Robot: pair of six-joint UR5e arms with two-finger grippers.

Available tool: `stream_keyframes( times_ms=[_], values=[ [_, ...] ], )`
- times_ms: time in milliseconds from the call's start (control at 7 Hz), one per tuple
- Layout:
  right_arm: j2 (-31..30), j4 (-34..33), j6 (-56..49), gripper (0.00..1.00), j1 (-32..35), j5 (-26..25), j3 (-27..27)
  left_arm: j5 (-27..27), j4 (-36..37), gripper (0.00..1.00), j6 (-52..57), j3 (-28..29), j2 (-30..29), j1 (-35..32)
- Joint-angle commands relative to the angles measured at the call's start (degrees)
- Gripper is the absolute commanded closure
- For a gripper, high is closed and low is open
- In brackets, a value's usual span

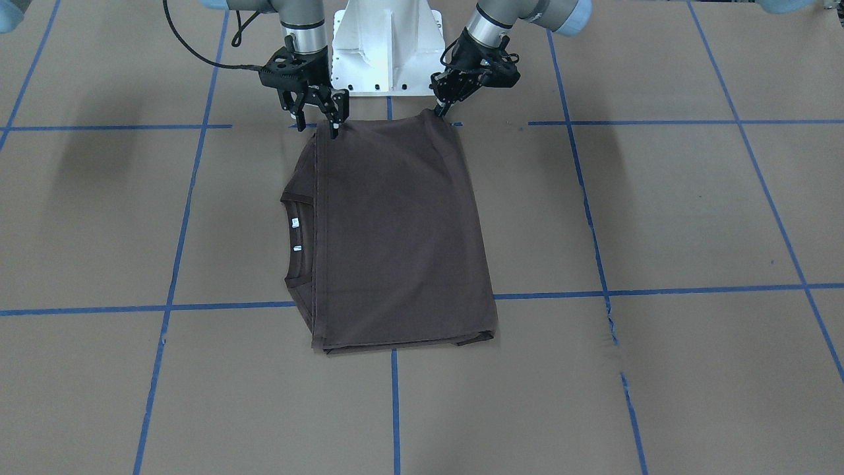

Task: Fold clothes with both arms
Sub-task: 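Grasp the shirt edge nearest the robot with both grippers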

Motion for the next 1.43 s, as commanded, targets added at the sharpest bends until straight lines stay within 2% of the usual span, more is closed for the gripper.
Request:
stream_keyframes(
  times_ms=[0, 286, 714, 857, 1000, 1143, 1286],
  values=[
    [-0.03, 0.00, -0.04, 0.26, -0.55, -0.08, -0.96, -0.07, 0.00, 1.00, 0.00, -0.10, 0.07, -0.06],
    [-0.03, 0.00, -0.04, 0.27, -1.26, -0.08, -1.58, -0.15, 0.00, 1.00, 0.00, -0.01, 0.07, 0.02],
    [-0.03, 0.09, -0.04, 0.34, -1.70, -0.17, -1.93, -0.15, 0.00, 1.00, 0.00, -0.10, 0.07, -0.06],
    [-0.03, 0.09, -0.04, 0.43, -1.70, -0.25, -2.37, -0.15, 0.00, 1.00, 0.00, -0.01, 0.07, -0.06],
    [0.06, 0.09, 0.05, 0.69, -1.61, -0.34, -2.37, -0.15, -0.09, 1.00, -0.09, -0.10, 0.07, -0.06],
    [-0.03, 0.09, 0.05, 0.79, -1.78, -0.78, -2.46, -0.15, -0.09, 1.00, 0.00, -0.19, 0.07, -0.06],
    [0.06, 0.09, 0.05, 0.84, -1.79, -1.13, -2.72, -0.15, -0.09, 1.00, 0.00, -0.19, 0.07, -0.06]
  ],
)
